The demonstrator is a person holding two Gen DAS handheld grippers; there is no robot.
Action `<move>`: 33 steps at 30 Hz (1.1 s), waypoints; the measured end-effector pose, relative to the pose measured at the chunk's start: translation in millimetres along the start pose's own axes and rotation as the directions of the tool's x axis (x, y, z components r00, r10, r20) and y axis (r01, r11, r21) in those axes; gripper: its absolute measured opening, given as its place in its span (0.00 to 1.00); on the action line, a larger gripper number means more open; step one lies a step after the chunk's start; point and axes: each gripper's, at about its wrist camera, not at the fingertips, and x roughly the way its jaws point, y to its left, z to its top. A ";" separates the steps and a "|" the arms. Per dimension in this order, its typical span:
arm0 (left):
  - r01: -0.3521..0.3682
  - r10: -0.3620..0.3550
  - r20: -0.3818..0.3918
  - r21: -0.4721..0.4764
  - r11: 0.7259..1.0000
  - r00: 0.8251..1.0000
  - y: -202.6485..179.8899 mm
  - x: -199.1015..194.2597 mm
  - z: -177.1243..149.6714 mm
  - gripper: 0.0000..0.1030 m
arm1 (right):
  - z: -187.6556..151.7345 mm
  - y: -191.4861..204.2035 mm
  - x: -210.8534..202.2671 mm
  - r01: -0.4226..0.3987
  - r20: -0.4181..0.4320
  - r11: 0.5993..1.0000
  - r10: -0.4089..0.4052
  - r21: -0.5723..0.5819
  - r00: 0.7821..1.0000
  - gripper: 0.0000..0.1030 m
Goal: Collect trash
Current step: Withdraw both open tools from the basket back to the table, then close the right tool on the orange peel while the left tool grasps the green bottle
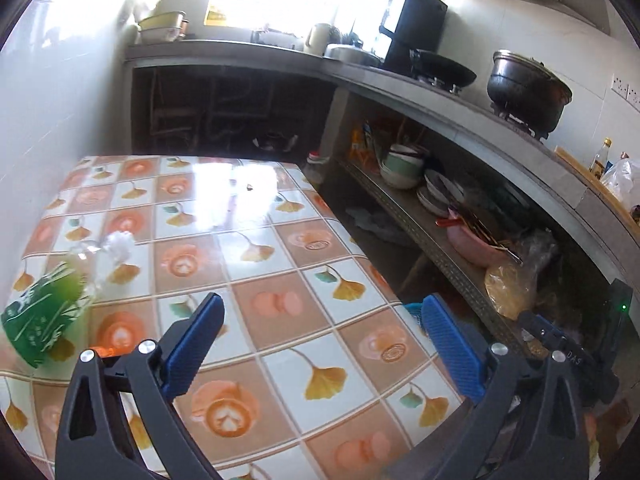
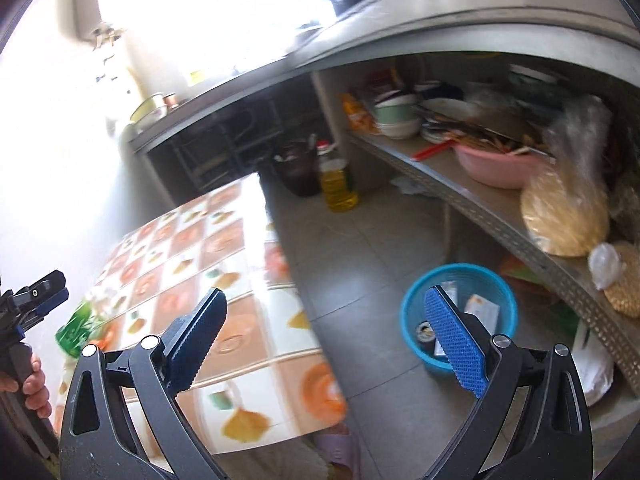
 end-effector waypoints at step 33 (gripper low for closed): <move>-0.266 0.294 0.083 -0.248 0.932 0.952 171.8 -98.8 -77.8 0.90 | -63.7 287.6 86.7 -0.619 -0.472 0.702 0.438 -0.353 0.765 0.71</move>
